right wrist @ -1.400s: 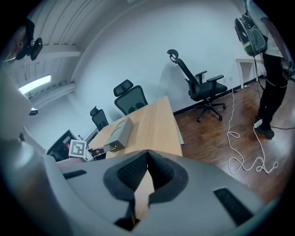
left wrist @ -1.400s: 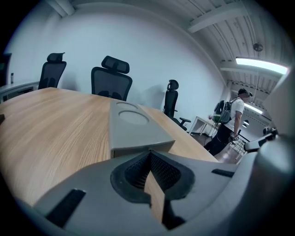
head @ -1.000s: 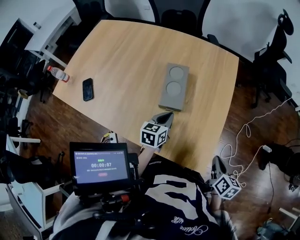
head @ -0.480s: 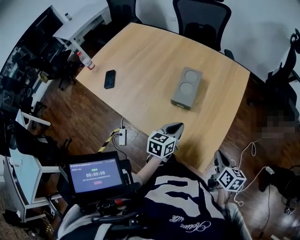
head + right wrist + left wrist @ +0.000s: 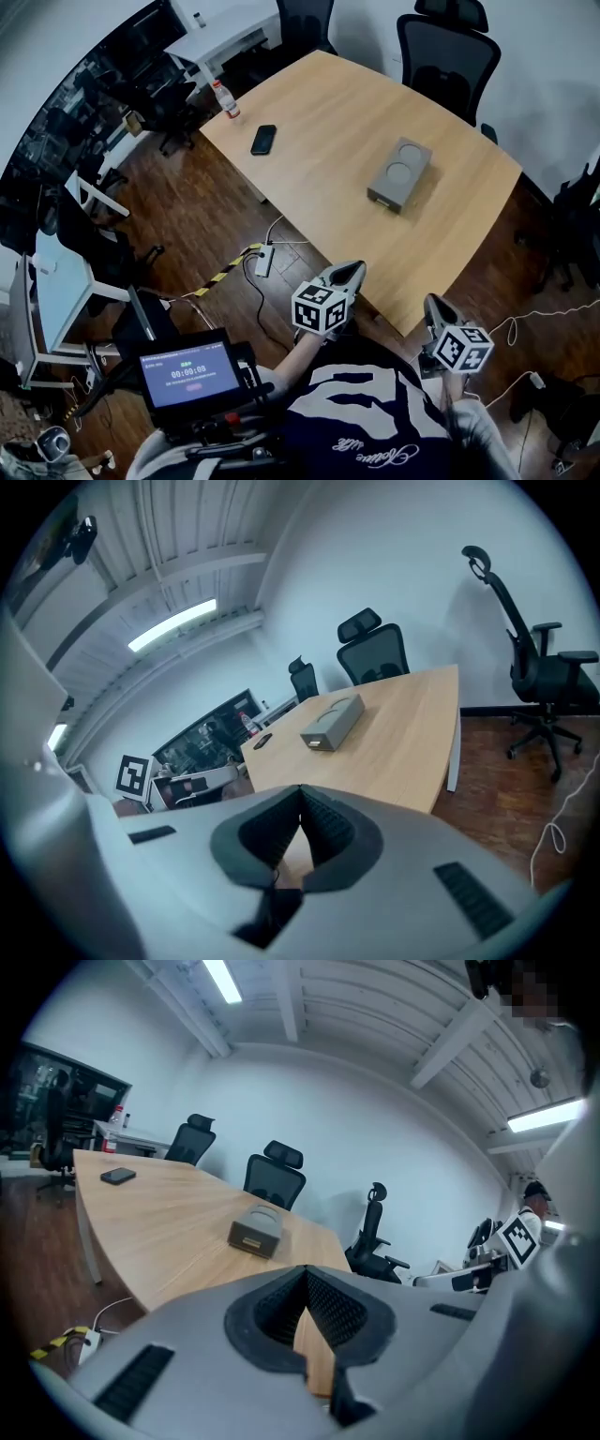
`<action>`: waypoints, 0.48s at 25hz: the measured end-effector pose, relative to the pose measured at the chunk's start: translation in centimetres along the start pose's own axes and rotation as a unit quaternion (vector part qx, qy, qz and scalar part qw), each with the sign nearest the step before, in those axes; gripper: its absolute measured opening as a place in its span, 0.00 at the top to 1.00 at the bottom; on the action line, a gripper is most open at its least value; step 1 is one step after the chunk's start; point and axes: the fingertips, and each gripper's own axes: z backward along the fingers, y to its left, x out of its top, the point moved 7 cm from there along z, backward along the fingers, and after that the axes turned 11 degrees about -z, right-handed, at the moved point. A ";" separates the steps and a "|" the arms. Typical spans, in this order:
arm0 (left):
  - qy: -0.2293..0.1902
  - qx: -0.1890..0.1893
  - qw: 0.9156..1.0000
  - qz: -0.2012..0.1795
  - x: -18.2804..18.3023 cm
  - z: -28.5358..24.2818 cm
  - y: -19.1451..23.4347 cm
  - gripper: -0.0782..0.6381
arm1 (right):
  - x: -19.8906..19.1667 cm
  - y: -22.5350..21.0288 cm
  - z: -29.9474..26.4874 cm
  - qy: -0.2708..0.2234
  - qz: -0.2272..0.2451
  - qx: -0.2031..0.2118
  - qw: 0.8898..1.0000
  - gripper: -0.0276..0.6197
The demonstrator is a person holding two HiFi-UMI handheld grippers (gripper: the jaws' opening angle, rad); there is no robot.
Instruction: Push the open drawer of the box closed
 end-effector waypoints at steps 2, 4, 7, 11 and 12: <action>0.002 0.016 1.000 0.015 -1.7 1.9 -1.3 0.89 | -1.0 0.6 0.7 0.015 0.013 0.015 1.000 0.96; 0.004 0.028 0.999 0.029 -3.4 3.7 -2.8 0.89 | -2.0 0.9 1.5 0.027 0.021 0.029 0.999 0.96; 0.013 0.037 0.999 0.037 -5.6 6.1 -5.1 0.89 | -3.5 1.2 2.2 0.041 0.024 0.040 0.998 0.96; 0.028 0.044 0.998 0.039 -7.2 9.7 -7.9 0.89 | -6.0 2.5 4.2 0.057 0.024 0.051 0.997 0.96; 0.027 0.045 0.998 0.040 -7.2 10.9 -8.7 0.89 | -6.6 3.3 5.1 0.061 0.022 0.056 0.996 0.96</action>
